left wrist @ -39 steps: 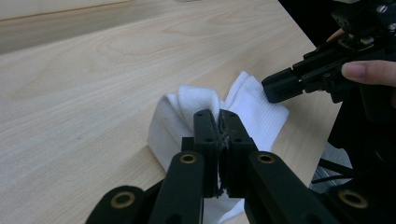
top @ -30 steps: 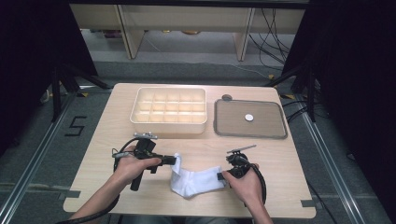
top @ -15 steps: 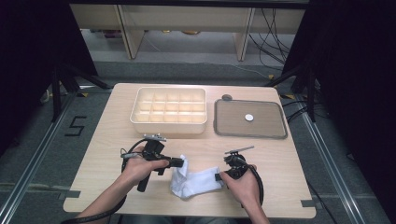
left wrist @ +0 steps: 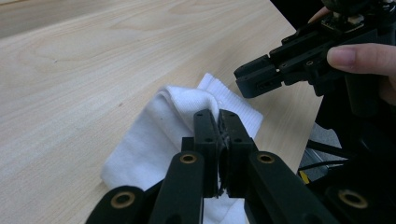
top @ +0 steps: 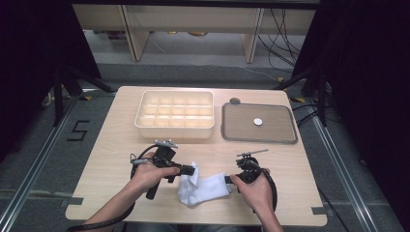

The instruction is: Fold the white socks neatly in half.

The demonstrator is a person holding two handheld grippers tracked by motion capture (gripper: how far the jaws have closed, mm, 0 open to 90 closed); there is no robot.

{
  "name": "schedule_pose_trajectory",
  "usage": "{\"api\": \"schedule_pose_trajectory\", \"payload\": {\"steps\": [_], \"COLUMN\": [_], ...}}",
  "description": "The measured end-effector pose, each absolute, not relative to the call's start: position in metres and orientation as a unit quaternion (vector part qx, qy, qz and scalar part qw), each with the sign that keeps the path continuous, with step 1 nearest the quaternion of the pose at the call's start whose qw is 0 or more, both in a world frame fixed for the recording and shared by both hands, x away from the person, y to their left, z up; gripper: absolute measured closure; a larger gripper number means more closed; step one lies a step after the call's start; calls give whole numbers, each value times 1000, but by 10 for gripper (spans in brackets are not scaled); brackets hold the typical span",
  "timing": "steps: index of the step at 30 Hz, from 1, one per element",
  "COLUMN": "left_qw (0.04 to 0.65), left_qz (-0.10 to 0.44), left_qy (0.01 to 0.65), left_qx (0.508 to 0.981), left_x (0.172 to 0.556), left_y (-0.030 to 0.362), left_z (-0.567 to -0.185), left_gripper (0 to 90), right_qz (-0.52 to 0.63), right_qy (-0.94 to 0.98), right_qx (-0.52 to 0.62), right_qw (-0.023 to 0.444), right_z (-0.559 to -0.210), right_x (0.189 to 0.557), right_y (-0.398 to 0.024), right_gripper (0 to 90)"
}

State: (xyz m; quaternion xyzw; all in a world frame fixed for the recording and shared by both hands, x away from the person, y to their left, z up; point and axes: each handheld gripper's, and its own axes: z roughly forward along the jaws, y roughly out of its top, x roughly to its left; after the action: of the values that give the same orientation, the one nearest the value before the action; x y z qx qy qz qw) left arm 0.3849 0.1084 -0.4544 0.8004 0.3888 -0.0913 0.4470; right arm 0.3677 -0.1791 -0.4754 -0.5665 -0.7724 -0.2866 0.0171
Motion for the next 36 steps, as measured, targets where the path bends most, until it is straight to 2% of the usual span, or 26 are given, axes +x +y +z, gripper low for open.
{"api": "schedule_pose_trajectory", "payload": {"steps": [24,26,28,30,35,36], "left_qw": [437,420,439,437,439,424], "left_qz": [-101,-97,-101,-101,-107,-106], "left_qy": [374,378,378,376,365,363], "left_qx": [812,819,809,811,814,823], "left_x": [384,383,383,382,382,382], "left_y": [96,97,94,90,79,78], "left_z": [-455,-454,-458,-457,-458,-457], "left_gripper": [864,864,864,864,864,864], "right_qz": [-263,-271,-278,-265,-280,-279], "right_qy": [-766,-770,-775,-765,-774,-773], "right_qx": [-584,-575,-566,-585,-567,-568], "right_qw": [53,48,41,52,37,38], "right_z": [-486,-487,-488,-486,-489,-489], "right_x": [363,364,364,362,364,364], "right_y": [-166,-166,-166,-163,-163,-163], "right_gripper": [776,776,777,777,779,779]}}
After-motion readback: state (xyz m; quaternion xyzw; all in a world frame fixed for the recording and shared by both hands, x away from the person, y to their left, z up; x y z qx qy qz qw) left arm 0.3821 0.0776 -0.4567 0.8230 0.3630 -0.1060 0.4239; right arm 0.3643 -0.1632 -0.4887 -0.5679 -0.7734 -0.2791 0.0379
